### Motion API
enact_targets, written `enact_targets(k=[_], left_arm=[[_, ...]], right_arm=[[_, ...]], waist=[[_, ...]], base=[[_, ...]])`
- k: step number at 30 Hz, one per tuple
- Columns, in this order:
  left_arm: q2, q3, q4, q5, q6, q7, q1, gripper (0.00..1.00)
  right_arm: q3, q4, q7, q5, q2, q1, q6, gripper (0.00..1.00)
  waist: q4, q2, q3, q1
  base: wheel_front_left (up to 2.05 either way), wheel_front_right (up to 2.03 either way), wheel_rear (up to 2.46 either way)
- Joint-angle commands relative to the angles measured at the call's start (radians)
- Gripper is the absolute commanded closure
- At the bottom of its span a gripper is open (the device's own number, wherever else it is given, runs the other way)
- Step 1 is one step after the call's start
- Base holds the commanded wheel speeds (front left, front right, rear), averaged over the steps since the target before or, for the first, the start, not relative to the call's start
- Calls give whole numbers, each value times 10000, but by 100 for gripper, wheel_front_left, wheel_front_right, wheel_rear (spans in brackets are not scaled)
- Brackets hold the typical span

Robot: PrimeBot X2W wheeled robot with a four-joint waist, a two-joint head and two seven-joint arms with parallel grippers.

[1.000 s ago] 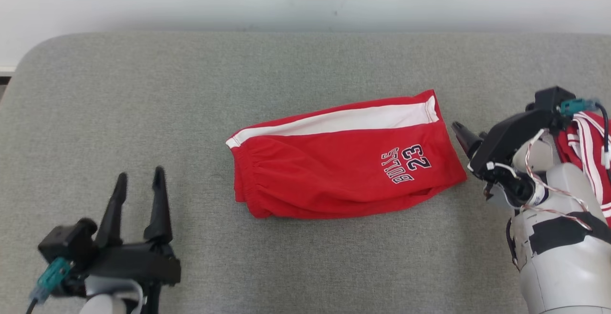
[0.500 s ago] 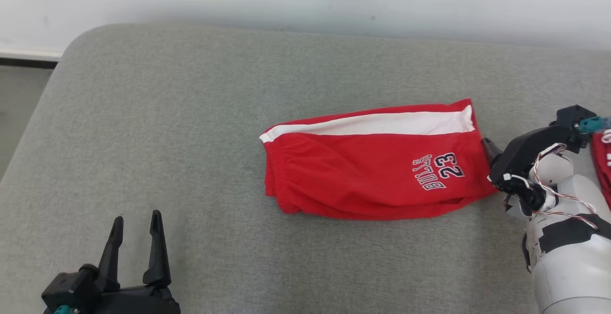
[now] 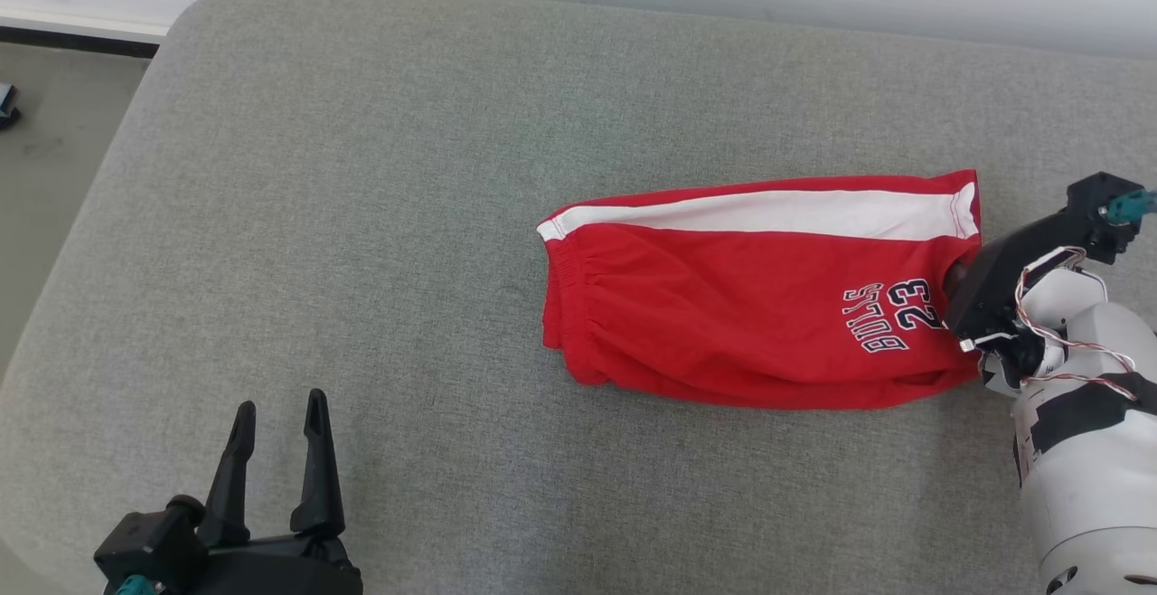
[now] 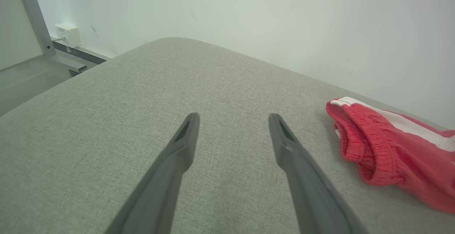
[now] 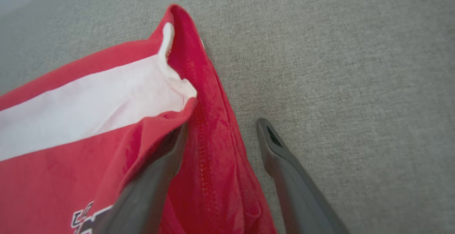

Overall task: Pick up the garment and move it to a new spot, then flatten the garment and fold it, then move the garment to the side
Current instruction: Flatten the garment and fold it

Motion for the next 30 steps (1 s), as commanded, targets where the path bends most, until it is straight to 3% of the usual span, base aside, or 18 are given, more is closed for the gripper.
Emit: enact_targets(k=[1, 4, 5, 6, 13, 30], left_arm=[[-4, -38, -66, -61, 53, -3, -6, 0], [-3, -74, -76, -86, 103, -3, -36, 0], [-3, -100, -83, -111, 111, -3, -59, 0], [-4, -147, -82, -142, 136, -3, -109, 0], [-4, -208, -73, -124, 133, -3, -246, 0], [-2, -85, 113, -25, 42, -3, 262, 0]], right_arm=[[170, 408, 317, -294, 145, 272, -22, 0], [376, 608, 563, -525, 248, 349, -1, 0], [528, 706, 656, -654, 280, 402, 2, 4], [828, 883, 798, -880, 300, 510, 11, 100], [1209, 764, 302, -855, 139, 370, -4, 100], [1253, -715, -938, -1637, -1116, 609, -27, 100]], waist=[[60, 1, 87, 0], [41, 1, 102, 0], [32, 1, 116, 0], [17, 1, 123, 0], [-92, 1, 104, 0], [-806, 1, -1038, 0]], base=[[0, 0, 0], [0, 0, 0], [0, 0, 0], [0, 0, 0], [0, 0, 0], [0, 0, 0]])
